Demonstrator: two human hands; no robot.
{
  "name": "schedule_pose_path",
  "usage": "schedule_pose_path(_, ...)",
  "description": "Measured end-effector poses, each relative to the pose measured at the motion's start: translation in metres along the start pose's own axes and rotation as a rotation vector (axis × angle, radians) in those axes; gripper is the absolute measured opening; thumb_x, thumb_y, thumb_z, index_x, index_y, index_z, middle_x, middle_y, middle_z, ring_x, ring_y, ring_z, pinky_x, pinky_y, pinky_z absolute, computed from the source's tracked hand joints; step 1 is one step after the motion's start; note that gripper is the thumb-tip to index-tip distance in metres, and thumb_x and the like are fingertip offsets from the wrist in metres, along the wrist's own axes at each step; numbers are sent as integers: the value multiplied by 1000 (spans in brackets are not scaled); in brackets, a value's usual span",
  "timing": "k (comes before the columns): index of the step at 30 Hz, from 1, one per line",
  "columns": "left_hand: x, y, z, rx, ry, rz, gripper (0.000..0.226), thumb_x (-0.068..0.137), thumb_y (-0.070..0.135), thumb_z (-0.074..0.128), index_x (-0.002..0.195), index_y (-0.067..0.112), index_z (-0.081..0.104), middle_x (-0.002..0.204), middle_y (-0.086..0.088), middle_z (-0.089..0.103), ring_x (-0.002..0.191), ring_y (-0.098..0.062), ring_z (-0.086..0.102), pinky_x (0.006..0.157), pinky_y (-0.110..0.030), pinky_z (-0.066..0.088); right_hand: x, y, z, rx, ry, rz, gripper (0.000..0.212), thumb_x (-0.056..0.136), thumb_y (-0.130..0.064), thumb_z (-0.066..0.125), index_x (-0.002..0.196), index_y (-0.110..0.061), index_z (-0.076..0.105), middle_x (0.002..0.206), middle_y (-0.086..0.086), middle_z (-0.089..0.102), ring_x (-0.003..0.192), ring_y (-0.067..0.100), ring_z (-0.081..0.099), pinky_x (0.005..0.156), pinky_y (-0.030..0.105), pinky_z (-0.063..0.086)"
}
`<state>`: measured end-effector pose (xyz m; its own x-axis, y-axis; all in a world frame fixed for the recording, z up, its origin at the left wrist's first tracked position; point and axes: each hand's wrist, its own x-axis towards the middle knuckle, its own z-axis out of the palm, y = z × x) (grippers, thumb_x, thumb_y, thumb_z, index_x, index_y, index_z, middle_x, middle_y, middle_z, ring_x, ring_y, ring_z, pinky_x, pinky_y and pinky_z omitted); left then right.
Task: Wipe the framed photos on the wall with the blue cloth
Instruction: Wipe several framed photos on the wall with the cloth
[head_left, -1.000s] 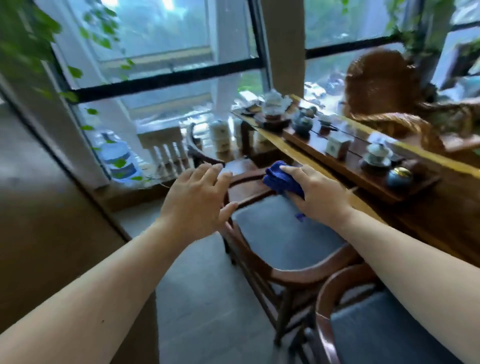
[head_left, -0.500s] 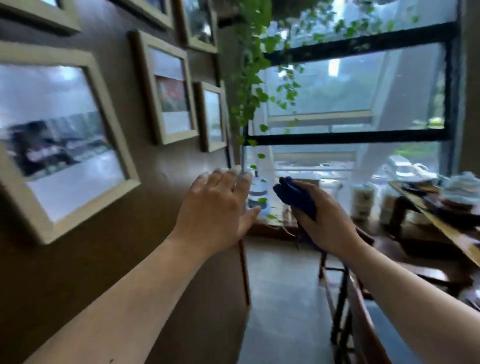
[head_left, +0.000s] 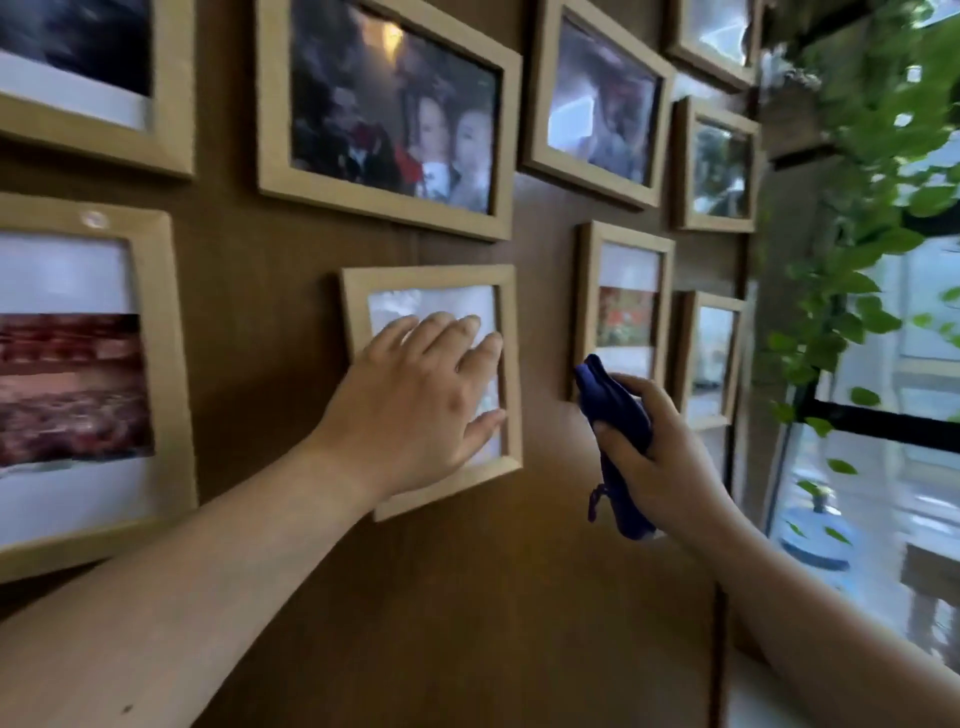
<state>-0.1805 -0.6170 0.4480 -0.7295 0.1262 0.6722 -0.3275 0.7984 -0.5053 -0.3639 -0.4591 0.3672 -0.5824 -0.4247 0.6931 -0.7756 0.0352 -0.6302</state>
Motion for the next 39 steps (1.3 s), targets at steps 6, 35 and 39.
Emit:
schedule_pose_path(6, -14, -60, -22, 234, -68, -64, 67, 84, 52, 46, 129, 4, 50, 132, -22, 54, 124, -38, 46, 105, -53, 37, 31, -42, 52, 36, -11, -183, 44, 89, -28, 57, 127, -43, 40, 114, -9, 52, 88, 13, 59, 69, 37, 53)
schedule_pose_path(35, -14, -101, 35, 211, -19, -160, 110, 70, 82, 42, 151, 19, 2, 159, -18, 10, 146, -35, -4, 115, -60, -1, 66, -74, 124, -467, 118, -533, 54, 79, -32, 66, 130, -24, 49, 119, 9, 49, 75, 12, 51, 55, 20, 40)
schedule_pose_path(39, -15, -101, 34, 221, -19, -160, 110, 70, 81, 43, 151, 18, 4, 159, -18, 10, 146, -35, -2, 115, -60, -1, 66, -64, 121, -506, 72, -600, 54, 77, -31, 67, 129, -24, 53, 117, 10, 53, 76, 20, 58, 52, 22, 41)
